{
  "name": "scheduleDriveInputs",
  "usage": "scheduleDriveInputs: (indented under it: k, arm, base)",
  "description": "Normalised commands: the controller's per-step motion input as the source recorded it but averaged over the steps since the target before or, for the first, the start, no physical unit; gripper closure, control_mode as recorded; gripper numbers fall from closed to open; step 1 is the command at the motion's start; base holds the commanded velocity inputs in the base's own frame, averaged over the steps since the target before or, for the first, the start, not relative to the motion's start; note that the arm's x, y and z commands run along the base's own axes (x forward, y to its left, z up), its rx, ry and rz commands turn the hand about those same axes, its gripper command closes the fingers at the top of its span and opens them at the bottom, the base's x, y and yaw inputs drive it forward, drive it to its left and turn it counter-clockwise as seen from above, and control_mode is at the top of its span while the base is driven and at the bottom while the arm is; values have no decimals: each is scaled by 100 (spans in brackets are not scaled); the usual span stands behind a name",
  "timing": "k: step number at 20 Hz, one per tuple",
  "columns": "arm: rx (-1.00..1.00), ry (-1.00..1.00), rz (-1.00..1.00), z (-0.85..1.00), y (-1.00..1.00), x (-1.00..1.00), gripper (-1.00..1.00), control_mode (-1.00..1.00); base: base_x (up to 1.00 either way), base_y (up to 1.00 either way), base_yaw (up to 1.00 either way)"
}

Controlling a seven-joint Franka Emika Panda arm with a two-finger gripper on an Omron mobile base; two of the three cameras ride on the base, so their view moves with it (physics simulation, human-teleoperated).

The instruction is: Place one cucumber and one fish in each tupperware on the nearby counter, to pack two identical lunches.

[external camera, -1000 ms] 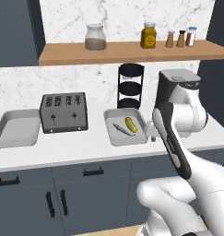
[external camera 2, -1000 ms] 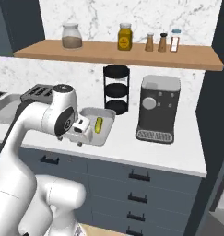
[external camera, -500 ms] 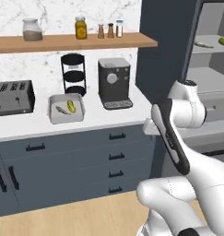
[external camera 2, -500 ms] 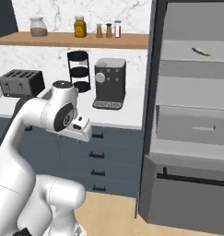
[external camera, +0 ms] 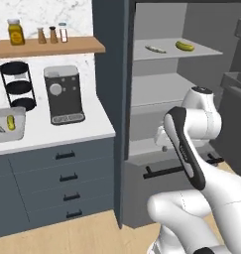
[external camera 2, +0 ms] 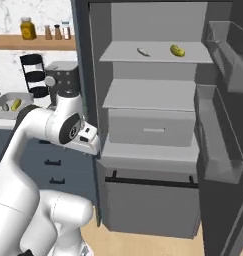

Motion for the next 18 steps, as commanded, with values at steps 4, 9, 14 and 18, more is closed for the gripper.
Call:
scheduleDriveInputs:
  k: [4, 9, 14, 18]
  arm:
    - [0, 0, 0, 0, 0, 0, -100, 100]
    - [0, 0, 0, 0, 0, 0, -100, 100]
    - [0, 0, 0, 0, 0, 0, -100, 100]
    - [0, 0, 0, 0, 0, 0, -100, 100]
  base:
    - [34, -95, -4]
    - [23, -9, 0]
    - [78, -4, 0]
    - [75, -35, 1]
